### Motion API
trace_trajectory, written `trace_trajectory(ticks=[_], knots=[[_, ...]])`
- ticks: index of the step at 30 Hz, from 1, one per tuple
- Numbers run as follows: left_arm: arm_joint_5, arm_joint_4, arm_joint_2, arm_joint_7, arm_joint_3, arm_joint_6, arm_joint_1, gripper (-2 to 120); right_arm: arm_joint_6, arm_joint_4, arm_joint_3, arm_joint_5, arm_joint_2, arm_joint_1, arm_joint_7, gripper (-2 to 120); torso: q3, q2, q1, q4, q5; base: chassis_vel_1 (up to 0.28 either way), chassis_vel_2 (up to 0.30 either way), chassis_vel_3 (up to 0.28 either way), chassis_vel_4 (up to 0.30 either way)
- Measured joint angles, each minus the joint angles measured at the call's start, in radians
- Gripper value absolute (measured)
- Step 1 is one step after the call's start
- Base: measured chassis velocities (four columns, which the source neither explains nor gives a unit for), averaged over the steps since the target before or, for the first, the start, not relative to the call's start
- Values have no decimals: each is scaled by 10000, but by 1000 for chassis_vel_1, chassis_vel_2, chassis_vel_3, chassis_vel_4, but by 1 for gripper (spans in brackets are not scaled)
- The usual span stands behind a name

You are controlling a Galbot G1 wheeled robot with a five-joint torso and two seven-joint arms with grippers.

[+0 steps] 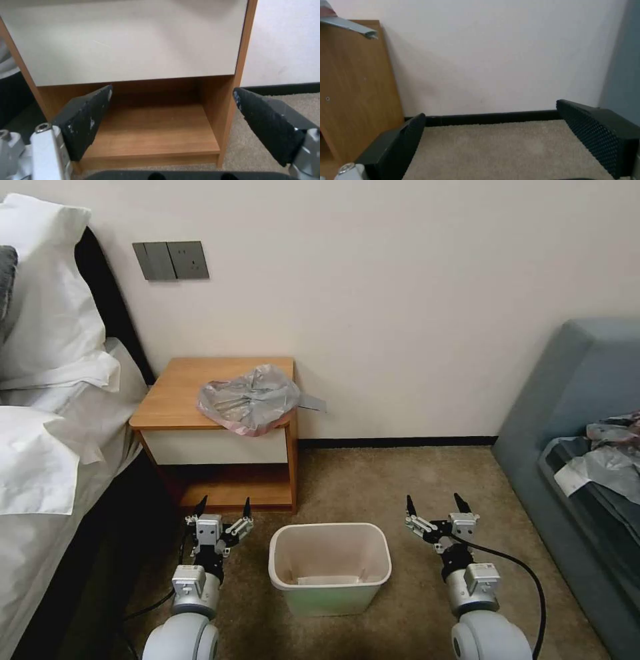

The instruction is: Pick up the garbage bag from the table and place it over the trash can.

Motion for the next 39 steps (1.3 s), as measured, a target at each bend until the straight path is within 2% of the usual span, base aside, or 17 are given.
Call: trace_trajectory(ticks=[36,37,39], knots=[[-25,0,1,0,-19,-1,2,93,10,11,0,-5,9,-15,0,100,0,0,0,0,0,0,0,0,0],[-111,-20,13,3,-84,-24,8,98,61,101,4,-33,43,-95,-8,100,0,-1,0,1,0,0,0,0,0],[-188,-49,21,9,-139,-46,20,99,218,342,17,-104,124,-328,-55,100,1,0,0,4,2,0,0,0,0]])
